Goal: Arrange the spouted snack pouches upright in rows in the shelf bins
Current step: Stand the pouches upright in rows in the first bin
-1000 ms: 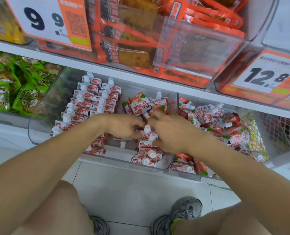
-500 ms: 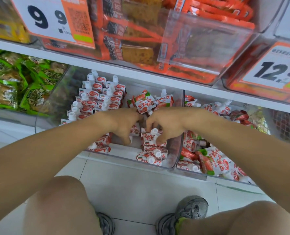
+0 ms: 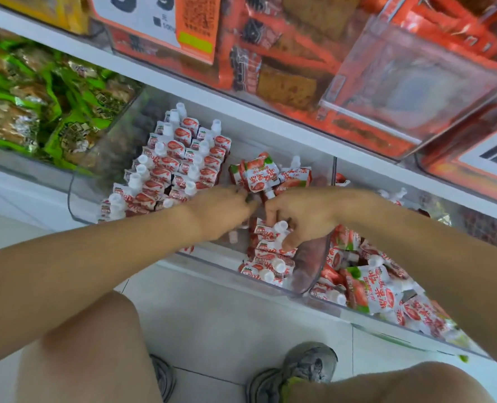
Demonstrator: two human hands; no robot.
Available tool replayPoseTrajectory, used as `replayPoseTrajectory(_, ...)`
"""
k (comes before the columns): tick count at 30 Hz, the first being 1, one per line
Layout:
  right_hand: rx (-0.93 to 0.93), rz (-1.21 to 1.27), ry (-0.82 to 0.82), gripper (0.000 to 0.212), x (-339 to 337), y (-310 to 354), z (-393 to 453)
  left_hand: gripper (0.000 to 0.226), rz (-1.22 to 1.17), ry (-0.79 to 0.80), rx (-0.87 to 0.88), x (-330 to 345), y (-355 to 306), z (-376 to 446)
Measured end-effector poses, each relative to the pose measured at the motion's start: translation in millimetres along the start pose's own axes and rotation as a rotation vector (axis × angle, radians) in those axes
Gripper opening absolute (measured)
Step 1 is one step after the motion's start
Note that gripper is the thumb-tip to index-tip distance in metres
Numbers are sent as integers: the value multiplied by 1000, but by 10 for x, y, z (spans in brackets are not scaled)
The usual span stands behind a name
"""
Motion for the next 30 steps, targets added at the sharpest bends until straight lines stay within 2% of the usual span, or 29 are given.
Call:
replayPoseTrajectory(2, -10, 22, -13, 50, -1, -7, -31, 51, -123, -65, -34, -73, 116, 56)
replayPoseTrajectory(4, -28, 49, -53, 48, 4, -16, -78, 44, -297, -56, -67, -149, 225, 65)
replayPoseTrajectory(7, -87, -77, -146, 31, 51, 16, -153, 12, -587, -137, -91, -285, 349, 81)
replayPoseTrajectory(9, -67, -129, -195, 35, 84, 54, -209, 17, -712, -178, -132, -303, 365, 134)
replayPoseTrajectory(11, -39, -85, -222, 43, 53, 68, -293, 15, -803, -111, -154, -231, 283, 212)
replayPoseTrajectory(13, -11, -18, -295, 37, -44, 25, -383, 13, -908, -5, -109, -144, 128, 270)
replayPoseTrajectory(15, 28, 29, -486, 21, -198, -117, -447, 19, -934, 79, -62, -105, 24, 301)
replayPoseTrajectory(17, 95, -6, -640, 16, -320, -284, -429, 18, -927, 126, -41, -90, -19, 325)
replayPoseTrajectory(18, 147, -54, -633, 22, -354, -350, -375, 17, -929, 141, -37, -80, -23, 335)
replayPoseTrajectory(21, 267, -181, -367, 62, -322, -466, -110, 24, -965, 187, -26, -50, -27, 327)
replayPoseTrajectory(23, 307, -246, -289, 68, -318, -476, 35, 27, -946, 207, -25, -9, -45, 313)
replayPoseTrajectory(26, 360, -244, -315, 65, -329, -539, 134, 29, -936, 182, -73, -4, -49, 323)
replayPoseTrajectory(30, 351, -88, -408, 77, -342, -583, 76, 30, -1015, 184, -130, -60, 26, 283)
Point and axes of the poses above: each hand's wrist, its own z-axis towards the middle knuckle, its own x-axis out of the palm, y = z × x, the point moved 6 cm from there along z, towards the middle knuckle, and after that the axes turned 9 degrees about -x, right-handed, at the moved point
